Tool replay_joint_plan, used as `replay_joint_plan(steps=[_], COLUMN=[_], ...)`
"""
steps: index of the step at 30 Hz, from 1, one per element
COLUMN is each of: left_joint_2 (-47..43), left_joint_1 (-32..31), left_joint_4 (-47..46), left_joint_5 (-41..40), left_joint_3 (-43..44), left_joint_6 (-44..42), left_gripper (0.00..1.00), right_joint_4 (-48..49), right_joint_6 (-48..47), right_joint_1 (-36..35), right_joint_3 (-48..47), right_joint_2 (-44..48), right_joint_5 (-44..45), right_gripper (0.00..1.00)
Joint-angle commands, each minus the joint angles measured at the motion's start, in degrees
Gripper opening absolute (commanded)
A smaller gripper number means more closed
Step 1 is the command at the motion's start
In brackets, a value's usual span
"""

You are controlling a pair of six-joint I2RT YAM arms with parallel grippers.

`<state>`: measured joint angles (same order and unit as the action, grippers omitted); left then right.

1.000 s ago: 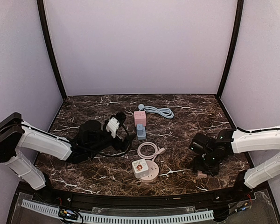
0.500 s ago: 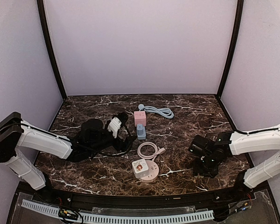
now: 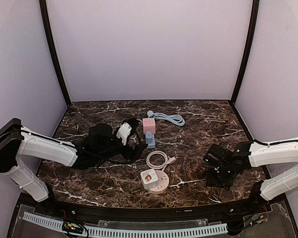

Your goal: Insert the plug

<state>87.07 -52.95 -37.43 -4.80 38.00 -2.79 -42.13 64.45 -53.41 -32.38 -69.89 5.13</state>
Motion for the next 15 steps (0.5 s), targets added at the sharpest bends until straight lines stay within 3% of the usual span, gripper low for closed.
replay_joint_plan(steps=[1,5,15], left_joint_2=[-2.8,-4.4,-8.0], left_joint_1=[-0.2,-0.2,-0.2], left_joint_4=[9.1,16.8,30.0], left_joint_5=[1.8,2.7,7.7], left_joint_3=[4.1,8.0,13.8], left_joint_6=[2.4,5.1,9.9], left_gripper=[0.85,0.85,0.83], right_joint_4=[6.2,11.2,34.0], right_joint_6=[-3.8,-8.5,-25.9], right_joint_1=[-1.0,-2.3,-3.2], right_joint_3=[0.5,-1.2,2.2], right_joint_2=[1.8,4.9,10.7], right_joint_5=[1.3,5.6,9.7], right_gripper=[0.26,0.17,0.08])
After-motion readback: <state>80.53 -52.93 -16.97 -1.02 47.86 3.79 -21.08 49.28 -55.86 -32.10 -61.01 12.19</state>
